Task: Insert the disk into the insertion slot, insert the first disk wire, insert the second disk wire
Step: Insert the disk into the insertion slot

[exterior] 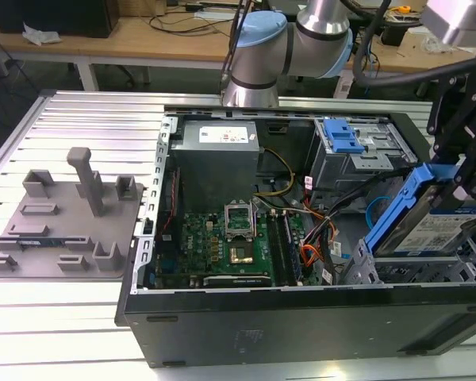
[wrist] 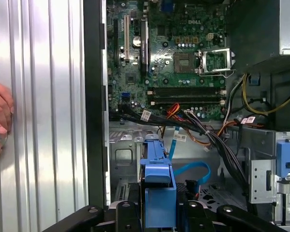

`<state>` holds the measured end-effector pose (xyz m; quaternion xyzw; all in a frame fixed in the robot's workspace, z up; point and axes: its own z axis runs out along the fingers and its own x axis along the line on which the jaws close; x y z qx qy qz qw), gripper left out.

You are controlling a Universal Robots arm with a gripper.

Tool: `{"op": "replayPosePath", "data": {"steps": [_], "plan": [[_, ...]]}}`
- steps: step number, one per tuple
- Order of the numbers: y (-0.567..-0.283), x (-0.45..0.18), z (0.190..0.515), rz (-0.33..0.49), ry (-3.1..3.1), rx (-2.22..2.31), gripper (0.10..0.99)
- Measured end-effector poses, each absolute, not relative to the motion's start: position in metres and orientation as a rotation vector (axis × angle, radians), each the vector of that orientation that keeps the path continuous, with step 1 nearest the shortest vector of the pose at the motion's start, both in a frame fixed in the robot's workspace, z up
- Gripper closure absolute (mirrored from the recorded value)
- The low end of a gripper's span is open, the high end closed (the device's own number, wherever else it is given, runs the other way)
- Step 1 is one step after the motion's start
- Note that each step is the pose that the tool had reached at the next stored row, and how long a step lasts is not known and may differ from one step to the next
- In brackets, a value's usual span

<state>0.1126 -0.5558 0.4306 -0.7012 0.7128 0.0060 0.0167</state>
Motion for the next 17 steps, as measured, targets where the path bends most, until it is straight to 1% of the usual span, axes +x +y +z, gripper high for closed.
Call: {"op": "replayPosePath", "data": {"steps": [7, 8, 11, 12, 13, 17], "plan": [[-0.556, 0.113, 0.415, 0.019, 2.216, -2.180, 0.722], [-0.556, 0.113, 0.415, 0.018, 2.216, -2.180, 0.710], [-0.556, 0.113, 0.415, 0.019, 2.216, -2.180, 0.529], [-0.556, 0.113, 0.415, 0.018, 2.216, -2.180, 0.529], [-0.556, 0.113, 0.415, 0.018, 2.216, -2.180, 0.463], [-0.556, 0.113, 0.415, 0.018, 2.216, -2.180, 0.463]]}}
